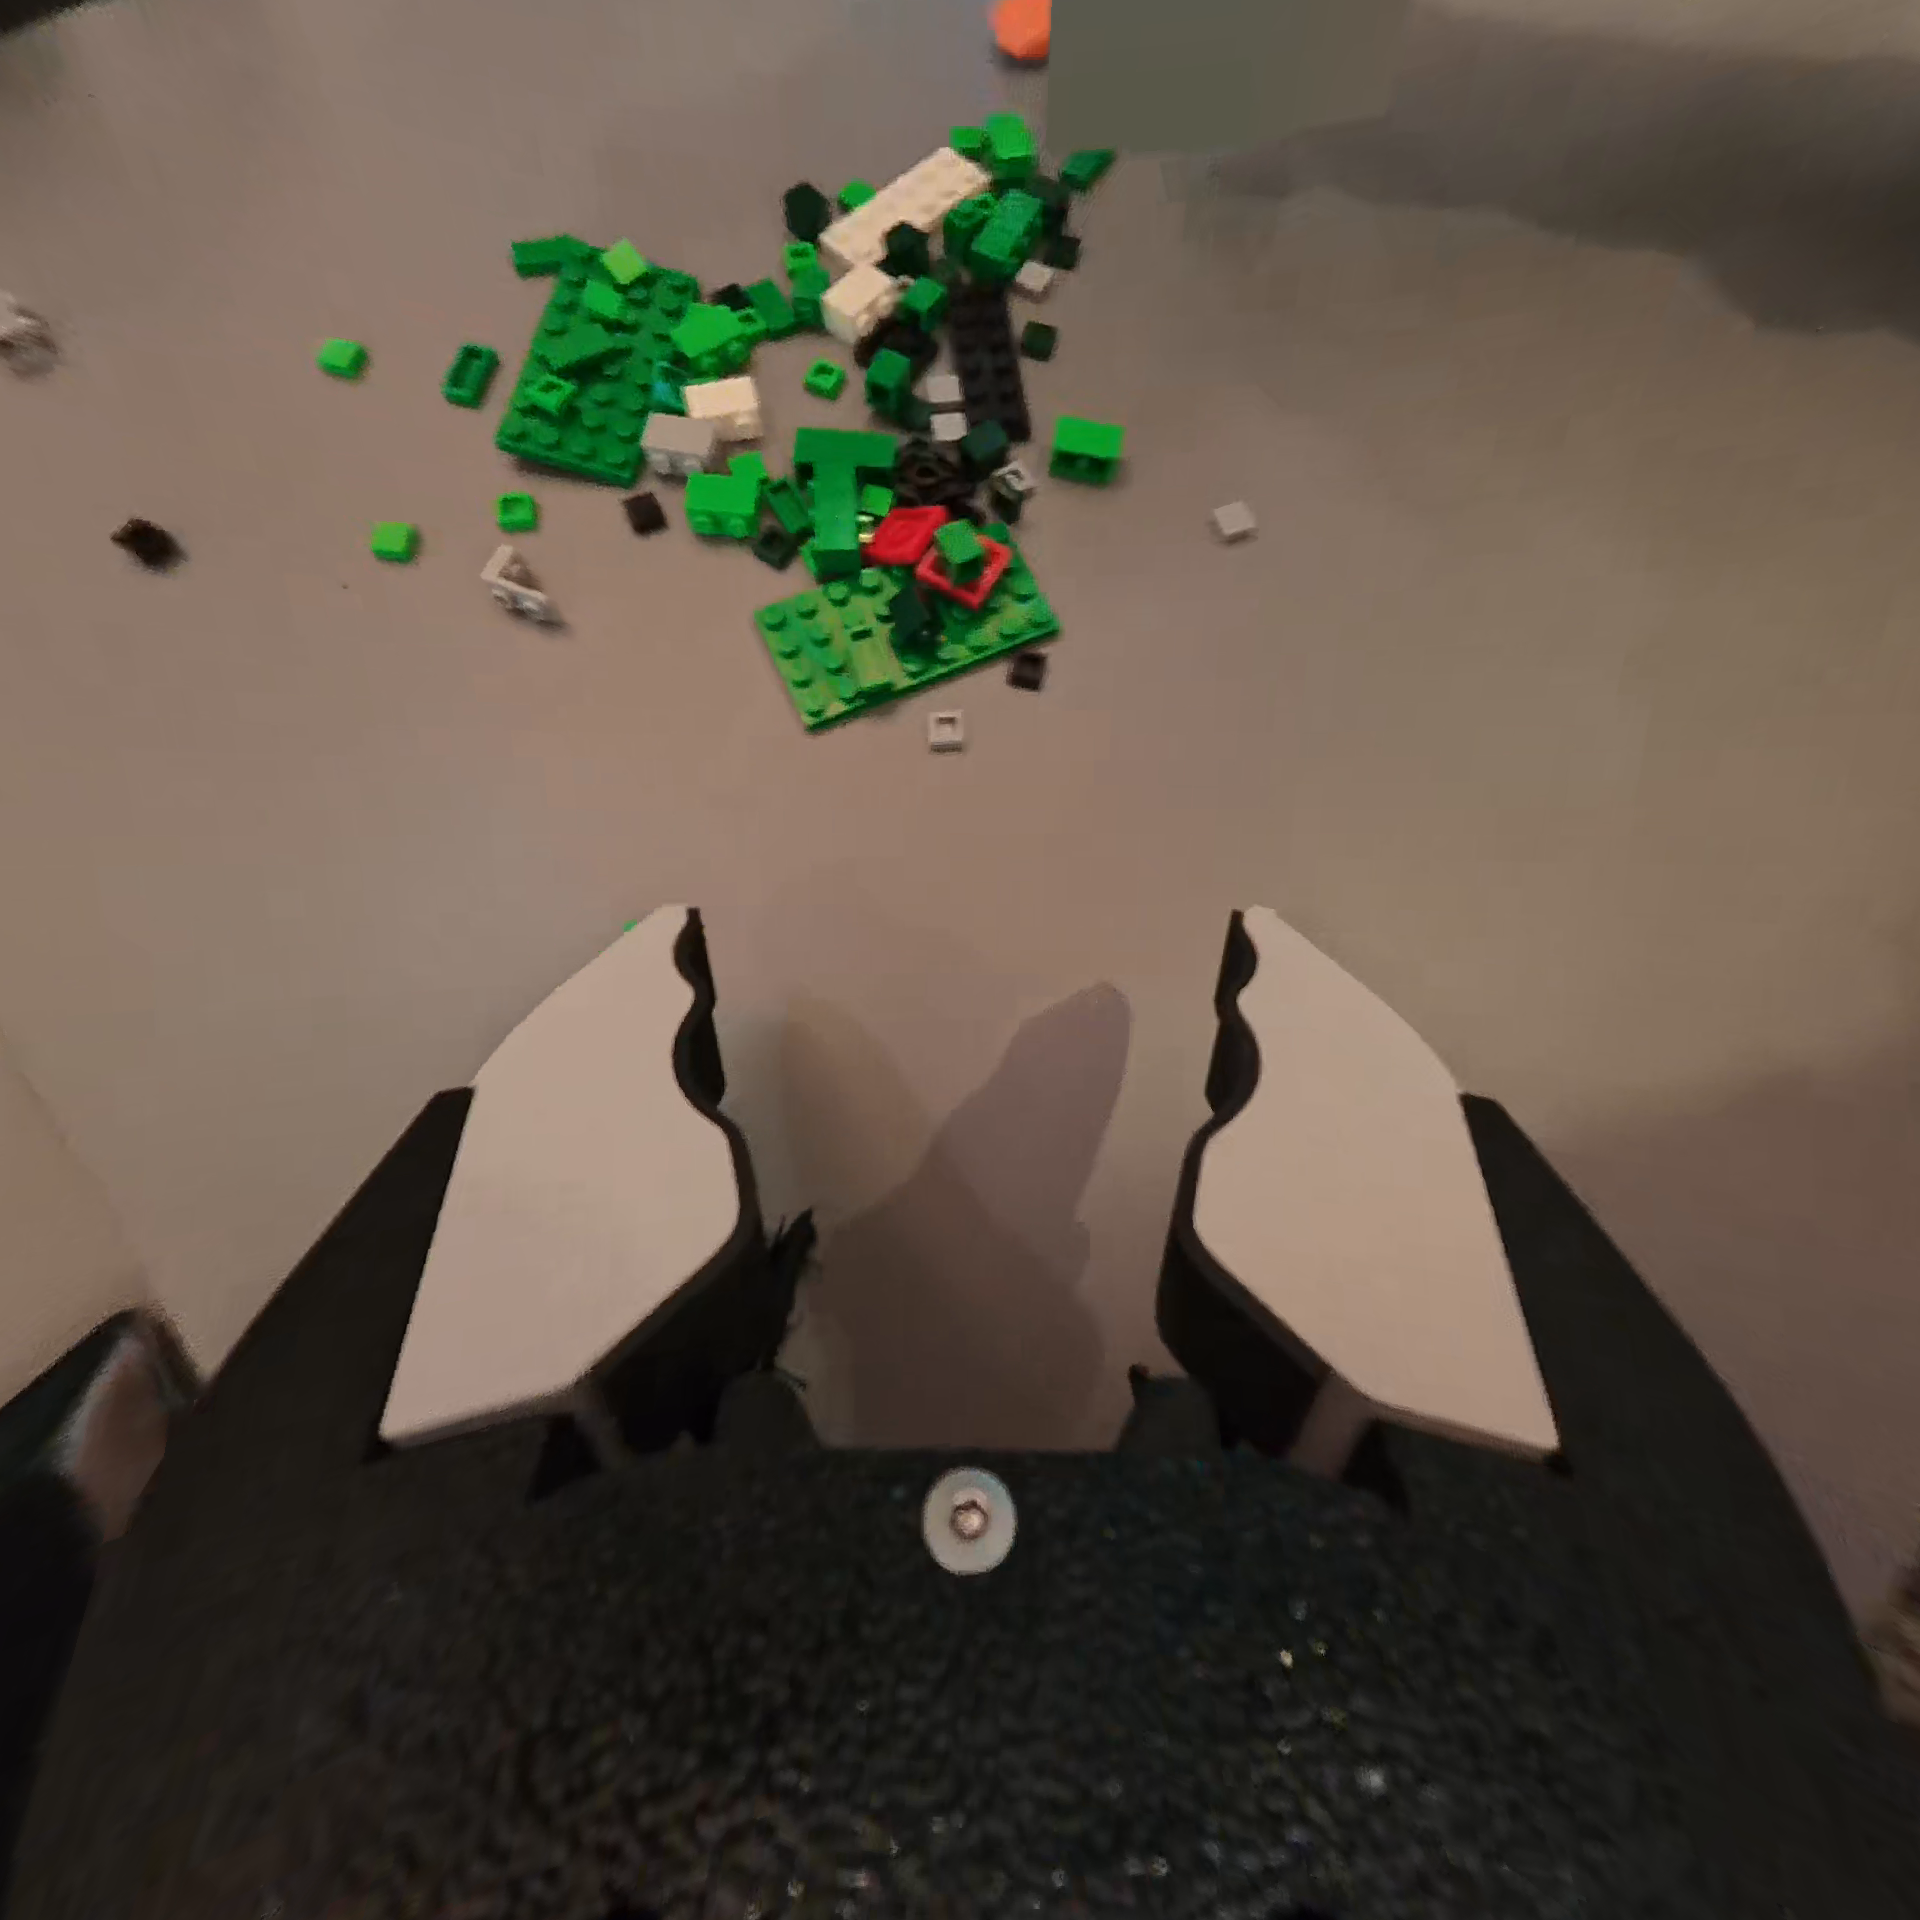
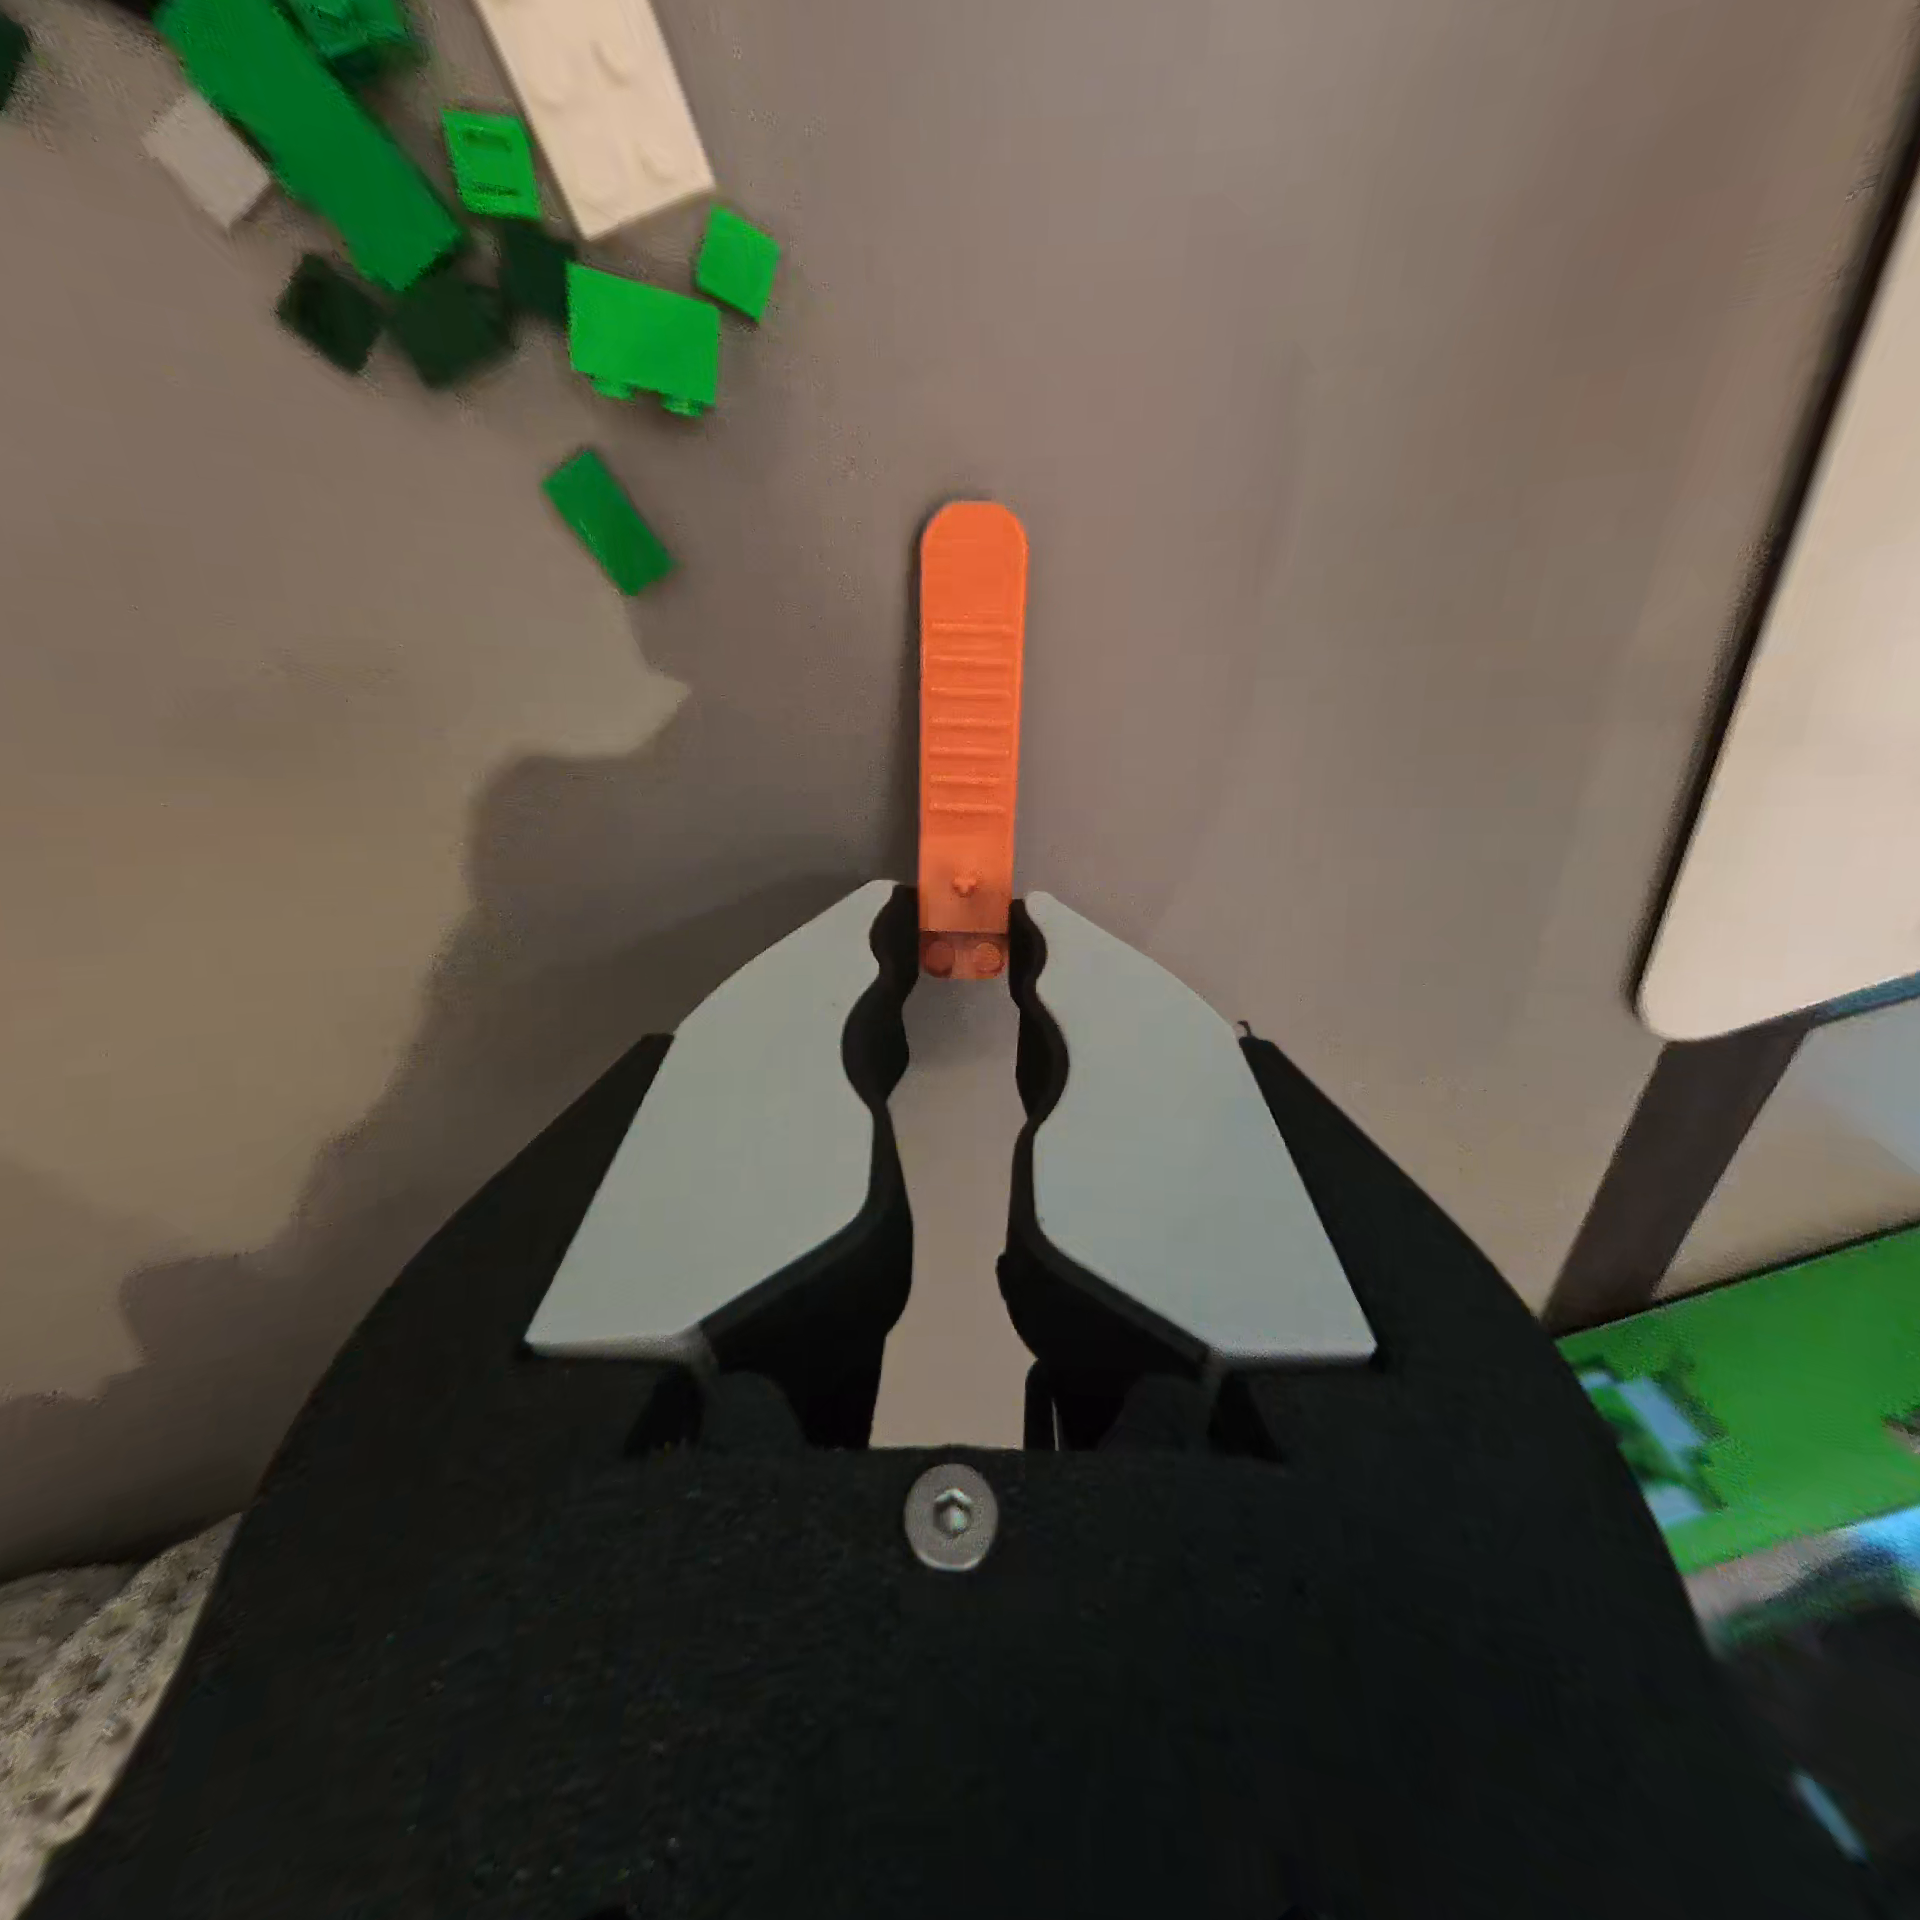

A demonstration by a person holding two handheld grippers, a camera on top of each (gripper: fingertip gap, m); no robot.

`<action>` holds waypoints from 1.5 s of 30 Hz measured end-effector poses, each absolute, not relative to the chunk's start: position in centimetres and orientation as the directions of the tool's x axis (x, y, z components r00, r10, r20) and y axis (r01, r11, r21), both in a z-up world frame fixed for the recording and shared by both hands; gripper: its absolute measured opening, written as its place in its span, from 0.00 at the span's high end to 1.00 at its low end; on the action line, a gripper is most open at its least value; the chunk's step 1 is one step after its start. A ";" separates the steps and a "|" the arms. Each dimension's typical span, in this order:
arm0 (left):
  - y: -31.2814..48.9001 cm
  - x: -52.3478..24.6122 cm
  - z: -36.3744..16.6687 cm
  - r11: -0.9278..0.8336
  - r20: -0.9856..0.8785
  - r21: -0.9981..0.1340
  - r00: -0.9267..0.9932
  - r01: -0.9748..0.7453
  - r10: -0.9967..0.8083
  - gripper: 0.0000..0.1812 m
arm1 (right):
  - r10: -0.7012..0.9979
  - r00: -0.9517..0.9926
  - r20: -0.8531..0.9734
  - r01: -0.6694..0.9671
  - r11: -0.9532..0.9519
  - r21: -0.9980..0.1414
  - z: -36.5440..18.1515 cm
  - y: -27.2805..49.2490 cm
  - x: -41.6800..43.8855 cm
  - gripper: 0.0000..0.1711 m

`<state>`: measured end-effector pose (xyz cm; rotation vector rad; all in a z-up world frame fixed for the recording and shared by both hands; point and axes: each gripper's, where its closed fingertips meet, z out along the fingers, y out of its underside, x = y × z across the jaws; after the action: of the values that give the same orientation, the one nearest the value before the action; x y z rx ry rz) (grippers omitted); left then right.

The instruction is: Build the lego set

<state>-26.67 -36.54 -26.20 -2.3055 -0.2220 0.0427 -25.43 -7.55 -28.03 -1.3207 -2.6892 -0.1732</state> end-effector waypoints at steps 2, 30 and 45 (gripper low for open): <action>-36.4 -27.3 -26.1 -0.655 -0.020 -0.746 0.979 0.119 0.201 0.51 | 0.806 -0.570 0.157 0.819 0.573 0.031 -28.4 -8.4 -25.4 0.91; -35.4 -28.4 -21.9 -0.224 -0.035 -0.973 0.914 0.062 0.404 0.47 | 0.923 0.089 0.375 0.981 -0.015 -0.195 -26.4 11.6 -23.4 0.91; -36.3 -29.0 -20.6 -0.254 -0.288 -0.951 0.801 -0.176 0.524 0.46 | 0.847 0.014 0.531 0.799 0.310 -0.516 -22.0 8.6 -24.6 0.67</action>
<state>-29.03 -36.26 -20.62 -1.7072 -0.2746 0.6772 -24.57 8.64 -21.96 -1.4817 -1.7717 0.0760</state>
